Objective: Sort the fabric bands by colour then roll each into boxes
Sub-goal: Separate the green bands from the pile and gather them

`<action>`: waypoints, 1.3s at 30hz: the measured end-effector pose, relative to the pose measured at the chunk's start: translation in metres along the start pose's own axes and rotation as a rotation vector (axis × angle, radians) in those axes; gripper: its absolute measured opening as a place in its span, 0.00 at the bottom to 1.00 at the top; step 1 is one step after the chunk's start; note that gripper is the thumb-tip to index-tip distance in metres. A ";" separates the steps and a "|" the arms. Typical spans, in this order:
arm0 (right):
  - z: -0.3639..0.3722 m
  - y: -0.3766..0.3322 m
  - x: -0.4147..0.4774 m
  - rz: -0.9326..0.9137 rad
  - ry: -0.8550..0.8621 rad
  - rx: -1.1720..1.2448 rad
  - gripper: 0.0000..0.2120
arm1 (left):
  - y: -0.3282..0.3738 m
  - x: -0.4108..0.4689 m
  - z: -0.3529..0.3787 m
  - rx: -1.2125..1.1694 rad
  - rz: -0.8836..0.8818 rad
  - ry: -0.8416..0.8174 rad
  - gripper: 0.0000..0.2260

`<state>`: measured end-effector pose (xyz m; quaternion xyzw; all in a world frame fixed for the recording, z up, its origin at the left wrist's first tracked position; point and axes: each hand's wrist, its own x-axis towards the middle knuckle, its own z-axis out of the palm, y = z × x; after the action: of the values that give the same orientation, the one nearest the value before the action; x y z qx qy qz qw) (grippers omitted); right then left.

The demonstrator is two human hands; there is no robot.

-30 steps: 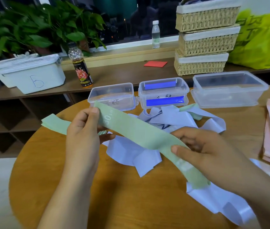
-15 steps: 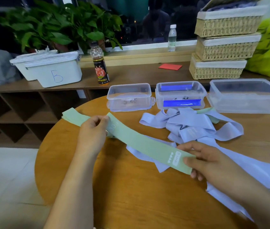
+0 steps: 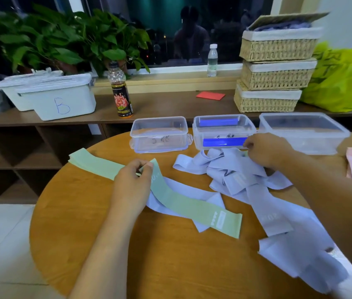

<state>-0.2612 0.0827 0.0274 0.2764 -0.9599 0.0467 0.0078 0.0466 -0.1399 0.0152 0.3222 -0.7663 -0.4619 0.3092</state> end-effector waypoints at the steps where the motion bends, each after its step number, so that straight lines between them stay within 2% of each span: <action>1: 0.000 -0.001 0.001 0.009 -0.049 -0.059 0.10 | 0.001 -0.001 0.000 0.003 0.013 -0.004 0.09; 3: -0.002 -0.002 -0.001 0.007 -0.006 -0.076 0.08 | 0.003 -0.002 0.001 0.026 0.042 -0.012 0.09; 6: -0.014 0.002 -0.006 0.018 0.168 0.154 0.11 | 0.007 -0.005 0.001 0.057 0.070 -0.012 0.10; 8: -0.025 0.007 -0.005 0.010 0.196 0.229 0.11 | 0.010 -0.007 0.002 0.061 0.079 -0.019 0.09; 10: -0.031 0.007 -0.003 0.008 0.140 0.179 0.09 | 0.011 -0.009 0.002 0.055 0.081 -0.019 0.09; 13: -0.018 0.003 -0.004 0.015 -0.045 0.093 0.10 | 0.014 -0.014 0.003 0.064 0.083 -0.030 0.08; 15: -0.009 0.003 -0.009 0.032 -0.136 0.148 0.11 | 0.015 -0.016 0.004 0.070 0.083 -0.048 0.08; 19: -0.010 0.005 -0.018 0.046 -0.161 0.246 0.12 | 0.017 -0.018 0.001 0.081 0.095 -0.051 0.07; 21: -0.016 0.004 -0.022 0.037 -0.105 0.262 0.12 | 0.017 -0.016 -0.001 0.067 0.096 -0.044 0.07; 25: -0.041 0.002 -0.049 0.047 0.184 0.578 0.13 | 0.021 -0.016 0.001 0.020 0.102 -0.048 0.08; 28: -0.065 -0.009 -0.076 -0.031 0.271 0.869 0.11 | 0.027 -0.018 0.001 -0.014 0.147 -0.014 0.09; 31: -0.077 -0.025 -0.111 -0.051 0.279 1.157 0.10 | 0.035 -0.024 0.000 -0.120 0.156 -0.043 0.09; 33: -0.072 -0.036 -0.136 -0.044 0.254 1.250 0.09 | 0.041 -0.029 0.000 -0.179 0.168 -0.072 0.09; 39: -0.009 -0.056 -0.171 -0.046 0.087 1.242 0.02 | 0.044 -0.037 0.010 -0.177 0.190 -0.137 0.09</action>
<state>-0.0866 0.1274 0.0344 0.2480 -0.7462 0.6071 -0.1143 0.0520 -0.0895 0.0450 0.1876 -0.7687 -0.5174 0.3259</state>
